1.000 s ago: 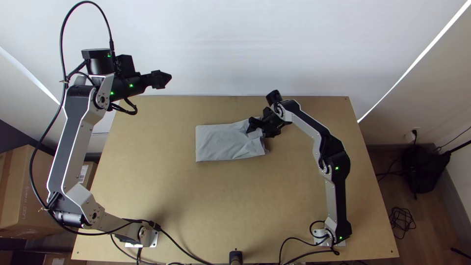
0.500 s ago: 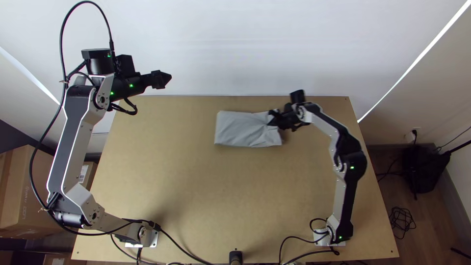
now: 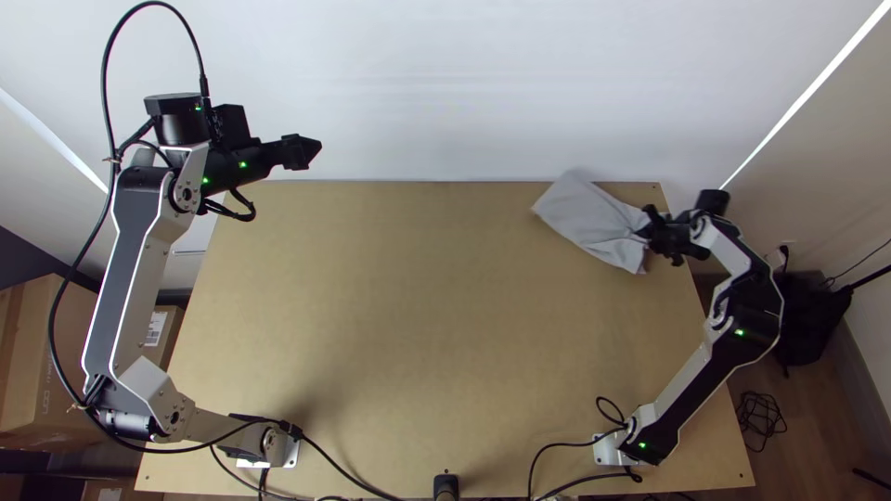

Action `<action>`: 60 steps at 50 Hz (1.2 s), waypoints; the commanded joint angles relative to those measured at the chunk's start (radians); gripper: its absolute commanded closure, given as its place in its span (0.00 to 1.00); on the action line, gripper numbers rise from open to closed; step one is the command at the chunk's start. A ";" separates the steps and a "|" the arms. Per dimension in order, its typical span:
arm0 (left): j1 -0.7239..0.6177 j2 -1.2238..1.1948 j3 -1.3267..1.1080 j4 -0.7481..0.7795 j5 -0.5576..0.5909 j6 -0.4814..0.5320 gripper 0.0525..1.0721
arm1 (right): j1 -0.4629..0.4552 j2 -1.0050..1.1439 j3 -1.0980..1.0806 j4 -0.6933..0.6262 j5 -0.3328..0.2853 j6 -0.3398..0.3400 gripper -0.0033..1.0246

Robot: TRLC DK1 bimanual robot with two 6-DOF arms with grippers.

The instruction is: Fold the t-shirt

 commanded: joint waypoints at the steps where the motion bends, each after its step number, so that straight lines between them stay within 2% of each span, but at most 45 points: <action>1: -0.008 -0.041 -0.027 0.010 0.000 0.006 0.04 | -0.073 -0.041 -0.028 0.024 0.040 0.018 0.25; 2: -0.008 -0.044 -0.030 0.010 0.000 0.006 0.04 | -0.082 -0.044 -0.029 0.026 0.050 0.018 0.13; 3: -0.008 -0.049 -0.031 0.010 0.000 0.006 0.04 | -0.094 -0.052 -0.031 0.030 0.069 0.017 0.06; 4: -0.008 -0.052 -0.034 0.012 0.000 0.006 0.04 | -0.103 -0.060 -0.034 0.036 0.087 0.015 0.04; 9: -0.009 -0.075 -0.043 0.012 0.000 0.006 0.04 | -0.142 -0.113 -0.063 0.111 0.152 -0.006 0.04; 17: -0.003 -0.107 -0.057 0.010 0.000 0.014 0.04 | -0.154 -0.124 -0.058 0.130 0.262 -0.074 0.04; 21: -0.003 -0.124 -0.057 0.010 0.000 0.012 0.04 | -0.157 -0.143 -0.062 0.127 0.360 -0.117 0.04; 28: -0.002 -0.167 -0.047 0.015 -0.002 0.012 0.04 | -0.183 -0.313 -0.075 0.128 0.365 -0.180 0.04; 35: 0.017 -0.233 -0.051 0.049 -0.006 0.014 0.04 | -0.211 -0.514 -0.042 0.147 0.363 -0.330 0.04; 41: 0.026 -0.296 -0.063 0.058 -0.041 0.014 0.04 | -0.261 -0.656 0.007 0.154 0.234 -0.368 0.04; 45: 0.038 -0.345 -0.085 0.061 -0.071 0.020 0.04 | -0.283 -0.742 0.044 0.162 0.214 -0.370 0.04; 47: 0.044 -0.372 -0.103 0.072 -0.074 0.023 0.04 | -0.298 -0.799 0.027 0.231 0.214 -0.370 0.04; 54: 0.058 -0.506 -0.220 0.171 -0.123 0.060 0.04 | -0.338 -0.979 -0.083 0.645 0.214 -0.333 0.04; 60: 0.063 -0.624 -0.332 0.317 -0.229 0.077 0.04 | -0.364 -1.084 -0.112 0.762 0.214 -0.281 0.04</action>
